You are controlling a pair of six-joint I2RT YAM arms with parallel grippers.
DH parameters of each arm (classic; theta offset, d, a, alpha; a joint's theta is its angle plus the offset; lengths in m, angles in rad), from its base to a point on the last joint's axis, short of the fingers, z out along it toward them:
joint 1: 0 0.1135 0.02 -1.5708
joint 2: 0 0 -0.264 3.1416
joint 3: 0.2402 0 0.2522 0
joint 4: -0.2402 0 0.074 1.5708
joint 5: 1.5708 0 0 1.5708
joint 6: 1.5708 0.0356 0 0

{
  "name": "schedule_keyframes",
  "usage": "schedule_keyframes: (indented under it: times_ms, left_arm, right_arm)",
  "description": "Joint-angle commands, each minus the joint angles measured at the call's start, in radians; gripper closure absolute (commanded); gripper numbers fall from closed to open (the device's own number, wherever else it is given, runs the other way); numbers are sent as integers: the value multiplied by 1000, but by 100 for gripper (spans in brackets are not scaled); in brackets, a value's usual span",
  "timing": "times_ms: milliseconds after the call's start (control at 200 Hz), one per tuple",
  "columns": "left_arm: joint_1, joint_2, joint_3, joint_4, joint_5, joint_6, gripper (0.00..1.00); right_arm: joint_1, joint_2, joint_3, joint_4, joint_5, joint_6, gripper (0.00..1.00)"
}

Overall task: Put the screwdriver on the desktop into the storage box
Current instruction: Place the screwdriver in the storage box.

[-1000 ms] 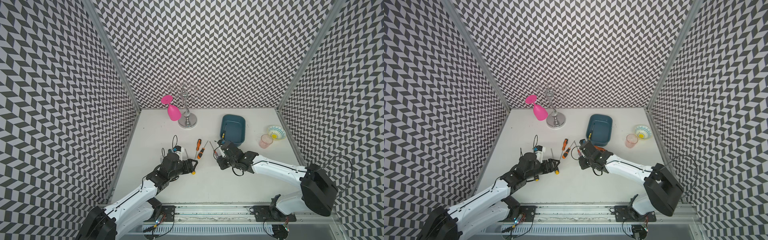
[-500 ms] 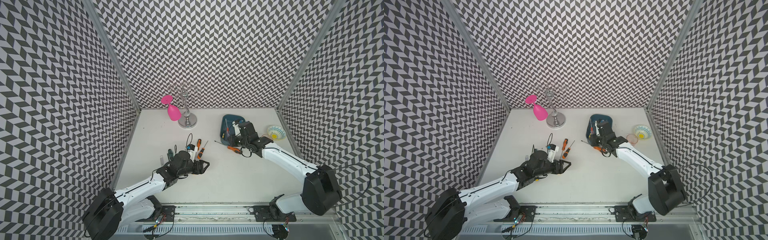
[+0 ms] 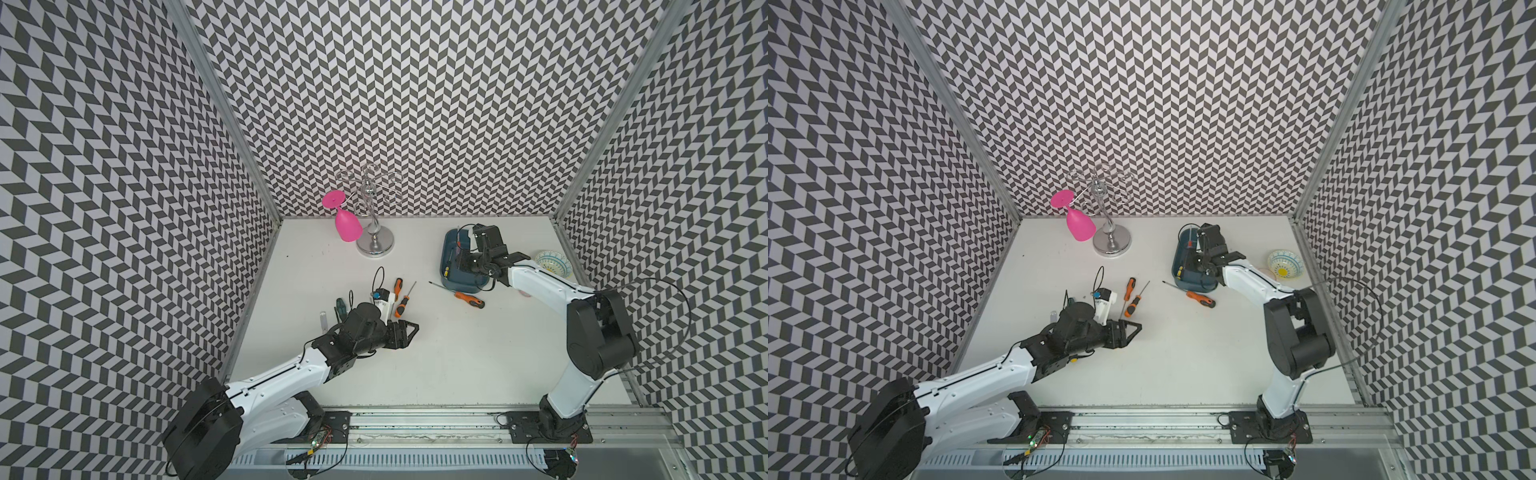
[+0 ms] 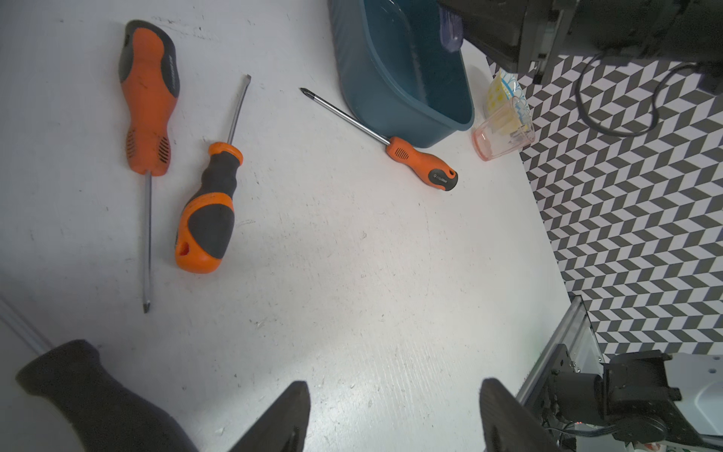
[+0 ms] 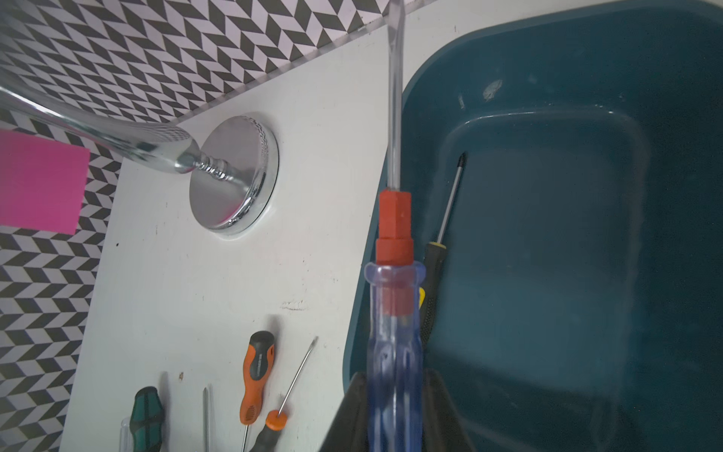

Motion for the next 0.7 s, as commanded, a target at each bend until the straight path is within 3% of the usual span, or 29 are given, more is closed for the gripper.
schedule_keyframes:
  times_ms: [0, 696]
  left_arm:
    - [-6, -24, -13, -18, -21, 8, 28]
    - [-6, -47, -38, -30, -40, -16, 28]
  right_arm:
    - [-11, 50, 37, 65, -12, 36, 79]
    - [-58, 246, 83, 96, -75, 86, 75]
